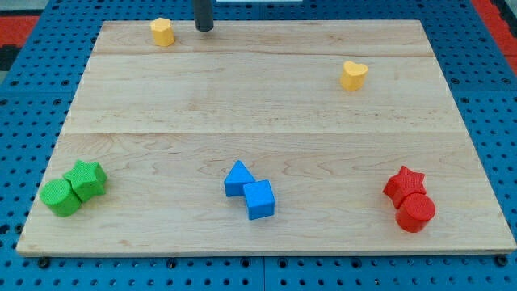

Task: Move the yellow hexagon to the top left

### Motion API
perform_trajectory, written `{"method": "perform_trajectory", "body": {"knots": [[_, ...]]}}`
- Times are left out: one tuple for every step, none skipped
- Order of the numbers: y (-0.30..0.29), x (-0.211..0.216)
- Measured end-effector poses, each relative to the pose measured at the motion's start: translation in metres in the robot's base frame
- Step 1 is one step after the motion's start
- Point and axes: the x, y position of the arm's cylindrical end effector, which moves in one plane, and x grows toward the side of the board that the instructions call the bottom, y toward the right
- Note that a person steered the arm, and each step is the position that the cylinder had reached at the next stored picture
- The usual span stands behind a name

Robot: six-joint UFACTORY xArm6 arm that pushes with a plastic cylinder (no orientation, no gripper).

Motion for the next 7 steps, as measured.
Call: {"method": "perform_trajectory", "body": {"knots": [[-0.039,0.007],[0.009,0.016],[0.050,0.057],[0.050,0.075],[0.050,0.081],[0.050,0.083],[0.050,0.083]]}}
